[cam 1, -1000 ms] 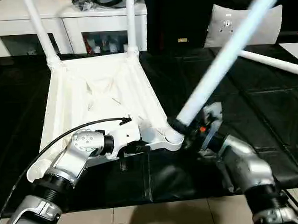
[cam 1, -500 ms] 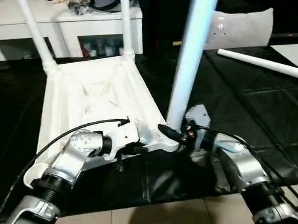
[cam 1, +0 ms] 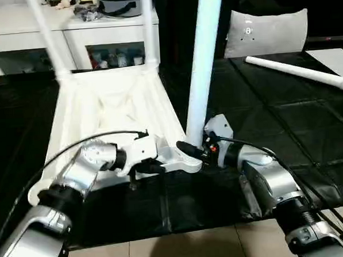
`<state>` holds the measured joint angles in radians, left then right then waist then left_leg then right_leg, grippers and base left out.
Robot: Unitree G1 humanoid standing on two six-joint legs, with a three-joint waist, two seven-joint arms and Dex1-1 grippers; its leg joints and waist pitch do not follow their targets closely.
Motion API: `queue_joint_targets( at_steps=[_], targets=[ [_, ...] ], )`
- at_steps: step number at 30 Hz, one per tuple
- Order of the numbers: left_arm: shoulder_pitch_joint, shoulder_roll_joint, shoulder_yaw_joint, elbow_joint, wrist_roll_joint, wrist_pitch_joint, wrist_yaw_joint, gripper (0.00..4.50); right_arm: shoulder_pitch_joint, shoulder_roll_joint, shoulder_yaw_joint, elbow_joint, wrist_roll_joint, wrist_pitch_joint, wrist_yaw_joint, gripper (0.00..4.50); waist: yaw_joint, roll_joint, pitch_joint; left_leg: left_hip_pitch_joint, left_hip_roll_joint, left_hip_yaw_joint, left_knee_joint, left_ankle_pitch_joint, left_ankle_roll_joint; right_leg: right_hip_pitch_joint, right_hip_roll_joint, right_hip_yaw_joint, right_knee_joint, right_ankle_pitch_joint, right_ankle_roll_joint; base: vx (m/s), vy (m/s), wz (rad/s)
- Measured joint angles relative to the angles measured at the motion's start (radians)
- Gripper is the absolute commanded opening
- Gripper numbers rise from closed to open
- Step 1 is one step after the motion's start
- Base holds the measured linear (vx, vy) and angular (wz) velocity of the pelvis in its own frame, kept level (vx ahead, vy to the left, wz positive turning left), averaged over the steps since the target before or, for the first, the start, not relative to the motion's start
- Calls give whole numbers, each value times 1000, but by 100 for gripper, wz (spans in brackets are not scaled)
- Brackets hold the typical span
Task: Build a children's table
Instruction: Insert table leg to table base
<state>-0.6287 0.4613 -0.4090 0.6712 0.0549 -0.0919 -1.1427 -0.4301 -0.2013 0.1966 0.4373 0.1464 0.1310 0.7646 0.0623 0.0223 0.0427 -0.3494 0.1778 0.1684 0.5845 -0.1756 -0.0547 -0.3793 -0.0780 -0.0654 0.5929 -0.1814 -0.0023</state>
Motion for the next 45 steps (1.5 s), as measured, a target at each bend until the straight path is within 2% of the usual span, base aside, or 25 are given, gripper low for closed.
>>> queue_joint_targets(
  at_steps=[4, 8, 9, 11, 15, 18, 21, 23, 27, 29, 32, 33, 34, 35, 36, 37, 38, 39, 41, 44, 45],
  targets=[
    [7, 14, 3, -9, -1, 2, -9, 0, 2, 13, 7, -13, -3, 17, -17, 193, -8, 4, -2, 0, 0, 0, 0, 0, 0, 0, 0, 0, -1, 0, 0, 0, 0, 0],
    [77, 34, 40, -99, -12, 46, 7, 0, 3, 38, 9, -24, -3, 42, -36, 193, -21, 11, -4, 0, 0, 0, -2, 0, 0, -1, 0, 1, 0, 0, 0, 0, 0, 0],
    [130, 35, 59, -180, -13, 90, 40, 0, -1, 48, 11, -26, -4, 53, -44, 193, -29, 13, -5, 0, -1, 0, -4, 0, -1, 0, 0, 1, -1, 0, 0, 0, 0, 0],
    [200, 23, 86, -278, -13, 159, 106, 0, -1, 50, 11, -27, -7, 58, -55, 193, -32, 15, -10, 0, -2, 0, -4, 0, -1, 3, 0, 2, 1, 0, 0, 0, 0, 0],
    [332, -64, 120, -522, 5, 396, 276, 0, -20, 64, -11, -6, -22, 63, -121, 193, -38, 9, -12, 0, -2, 1, -7, -1, -1, -2, 0, 2, 1, -1, 0, 0, 0, 0],
    [358, -116, 118, -599, 9, 491, 334, 0, -35, 69, -23, 20, -24, 63, -148, 193, -42, 3, -9, 0, -2, 0, -7, -1, -1, -7, 0, 0, -3, -1, 0, 0, 0, 0],
    [365, -147, 107, -638, 26, 555, 378, 0, -48, 82, -34, 43, -31, 62, -176, 193, -44, -1, -7, 0, -2, -5, -11, -1, -1, -3, 0, -6, -16, -1, 0, 0, 0, 0],
    [365, -156, 106, -643, 31, 570, 394, 0, -54, 87, -34, 51, -32, 62, -190, 193, -47, -2, -5, -1, -2, -7, -11, -1, -1, -3, 0, -9, -21, -1, 0, 0, 0, 0],
    [369, -155, 100, -673, 42, 617, 410, 0, -68, 100, -34, 74, -36, 60, -198, 193, -59, 7, 0, -3, -2, -23, -11, -1, -1, 9, -2, -32, -45, -1, 0, 0, 0, 0],
    [369, -155, 97, -687, 51, 639, 413, 0, -73, 103, -34, 81, -36, 57, -200, 193, -63, 9, 2, -1, -2, -26, -14, -1, -1, 14, -2, -36, -52, -1, 0, 0, 0, 0],
    [369, -150, 95, -701, 59, 659, 415, 0, -84, 111, -43, 100, -36, 53, -202, 193, -71, 10, 2, 0, -3, -26, -15, -1, -1, 14, -3, -36, -53, -1, 0, 0, 0, 0],
    [368, -148, 95, -701, 60, 659, 416, 0, -86, 112, -45, 105, -36, 52, -203, 228, -73, 10, 3, 0, -3, -26, -15, -1, -1, 14, -3, -36, -53, -1, 0, 0, 0, 0],
    [368, -147, 96, -701, 60, 659, 419, 0, -91, 115, -48, 114, -35, 51, -204, 228, -76, 11, 3, 0, -4, -26, -15, -1, -1, 14, -4, -39, -53, -1, 0, 0, 0, 0],
    [368, -147, 95, -701, 60, 659, 424, 0, -94, 118, -50, 119, -35, 52, -206, 249, -79, 13, 4, 0, -4, -26, -15, -1, -1, 14, -7, -44, -54, -1, 0, 0, 0, 0],
    [368, -146, 96, -701, 60, 659, 427, 0, -97, 122, -54, 124, -33, 51, -212, 266, -81, 16, 7, 0, -4, -27, -15, -1, 0, 14, -14, -56, -54, -1, 0, 0, 0, 0],
    [365, -144, 95, -701, 60, 659, 428, 0, -100, 127, -58, 134, -31, 51, -215, 268, -82, 18, 9, -1, -3, -28, -15, -1, 0, 15, -16, -60, -57, -1, 0, 0, 0, 0],
    [360, -140, 96, -701, 60, 658, 428, 0, -102, 130, -61, 144, -31, 50, -219, 268, -82, 22, 12, -1, -3, -30, -16, -1, -1, 17, -16, -63, -60, -2, 0, 0, 0, 0],
    [355, -134, 92, -700, 59, 656, 427, 0, -103, 133, -62, 150, -30, 41, -223, 292, -81, 26, 14, -2, -4, -31, -20, -1, -1, 18, -16, -63, -62, -2, 0, 0, 0, 0],
    [346, -125, 86, -688, 59, 641, 422, 0, -103, 128, -62, 156, -32, 28, -223, 305, -79, 26, 14, -1, -6, -28, -26, -1, -1, 16, -16, -58, -62, -2, 0, 0, 0, 0],
    [332, -122, 84, -655, 57, 597, 406, 0, -87, 118, -56, 186, -42, 29, -221, 324, -64, 28, 16, -2, -6, -28, -29, -1, -1, 14, -16, -62, -62, -2, 0, 0, 0, 0],
    [326, -118, 83, -645, 55, 582, 398, 0, -74, 114, -56, 190, -42, 14, -219, 338, -60, 32, 20, -2, -5, -28, -28, -1, -1, 14, -16, -62, -62, -2, 0, 0, 0, 0]
  ],
)
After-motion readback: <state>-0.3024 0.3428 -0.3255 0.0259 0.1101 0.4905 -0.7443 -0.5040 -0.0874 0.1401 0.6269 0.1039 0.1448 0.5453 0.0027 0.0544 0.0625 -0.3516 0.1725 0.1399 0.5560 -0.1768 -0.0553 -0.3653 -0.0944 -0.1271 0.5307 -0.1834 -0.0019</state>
